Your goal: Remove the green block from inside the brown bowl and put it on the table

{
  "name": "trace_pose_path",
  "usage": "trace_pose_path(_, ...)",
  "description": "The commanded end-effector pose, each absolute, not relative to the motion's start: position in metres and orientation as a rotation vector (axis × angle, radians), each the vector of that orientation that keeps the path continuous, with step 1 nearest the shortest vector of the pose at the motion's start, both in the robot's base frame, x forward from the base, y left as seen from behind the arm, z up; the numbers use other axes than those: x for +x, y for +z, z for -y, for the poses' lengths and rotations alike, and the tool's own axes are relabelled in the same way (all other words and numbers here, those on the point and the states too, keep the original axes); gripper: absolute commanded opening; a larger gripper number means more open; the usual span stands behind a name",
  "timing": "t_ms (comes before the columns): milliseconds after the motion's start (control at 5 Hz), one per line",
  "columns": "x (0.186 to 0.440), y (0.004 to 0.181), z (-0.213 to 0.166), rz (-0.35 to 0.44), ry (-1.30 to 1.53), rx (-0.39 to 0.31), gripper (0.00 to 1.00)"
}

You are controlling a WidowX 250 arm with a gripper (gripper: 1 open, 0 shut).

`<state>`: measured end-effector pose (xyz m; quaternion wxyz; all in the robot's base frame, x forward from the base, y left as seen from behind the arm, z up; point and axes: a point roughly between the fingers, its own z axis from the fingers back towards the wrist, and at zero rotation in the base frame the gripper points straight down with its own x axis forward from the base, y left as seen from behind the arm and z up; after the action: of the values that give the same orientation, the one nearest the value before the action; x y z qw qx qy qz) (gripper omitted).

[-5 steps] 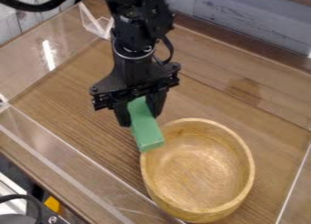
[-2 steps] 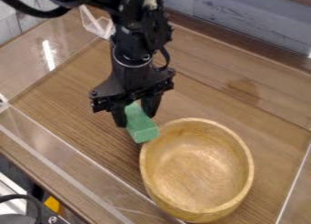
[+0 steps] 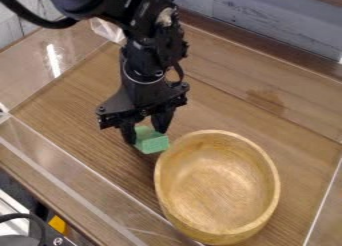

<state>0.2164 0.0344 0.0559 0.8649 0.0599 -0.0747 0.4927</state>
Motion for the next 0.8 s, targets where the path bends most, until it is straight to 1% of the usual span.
trace_pose_path(0, 0.2182, 0.0551, -0.0342, 0.173, 1.033, 0.132, 0.0)
trace_pose_path(600, 0.2191, 0.0485, -0.0341, 0.178, 1.038, 0.157, 0.0)
